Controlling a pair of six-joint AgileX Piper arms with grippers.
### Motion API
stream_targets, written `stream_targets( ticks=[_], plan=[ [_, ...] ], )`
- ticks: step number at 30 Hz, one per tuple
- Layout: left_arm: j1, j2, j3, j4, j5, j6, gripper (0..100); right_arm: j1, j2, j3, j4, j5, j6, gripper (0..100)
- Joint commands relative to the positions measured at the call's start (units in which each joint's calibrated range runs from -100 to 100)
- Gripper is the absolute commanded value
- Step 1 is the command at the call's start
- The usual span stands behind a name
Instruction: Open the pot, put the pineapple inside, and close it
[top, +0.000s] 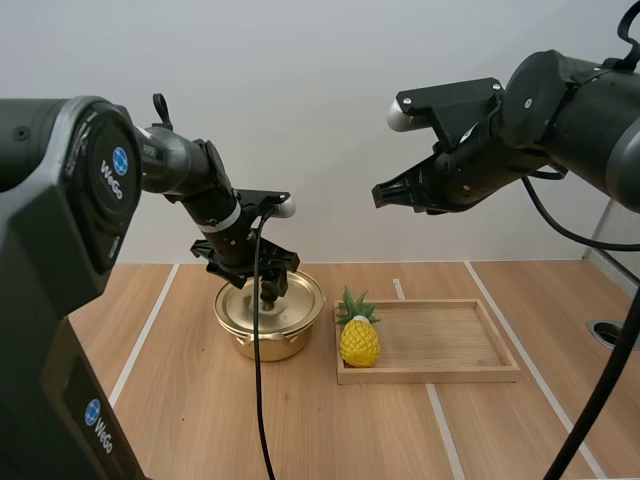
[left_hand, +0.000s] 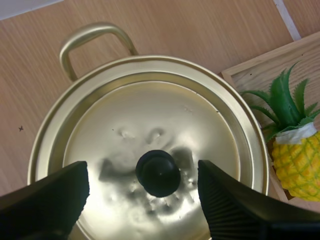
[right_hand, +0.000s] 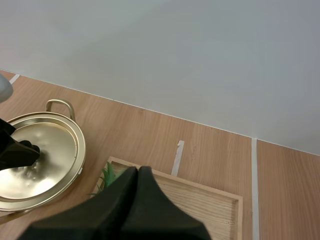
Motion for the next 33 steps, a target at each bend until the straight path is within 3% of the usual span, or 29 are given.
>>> stream_targets(
  ticks=[1,5,26,29,31,33],
  plan=[
    [-0.19,0.5,0.1,-2.5,-0.1,1.1,100,0.1,-0.3,0.3,1.2,-0.4,-0.4,0],
    [-0.19,1.2,0.1,-5.0,1.4,2.0,100,0.1,-0.3,0.3,1.7,-0.4,-0.4,0],
    [-0.19,1.5,0.1,-4.9,4.5,3.2,100,0.1,-0.3,0.3,1.3,0.1,-0.4,0],
    [-0.19,1.5,0.1,-4.9,4.7,3.2,82,0.1,-0.3,0.3,1.3,0.1,-0.4,0],
    [-0.19,1.5,0.1,-4.9,4.8,3.1,62,0.1,-0.3,0.3,1.3,0.1,-0.4,0],
    [-0.19,1.5,0.1,-4.9,4.8,2.8,34,0.1,-0.3,0.3,1.3,0.3,-0.4,0]
  ],
)
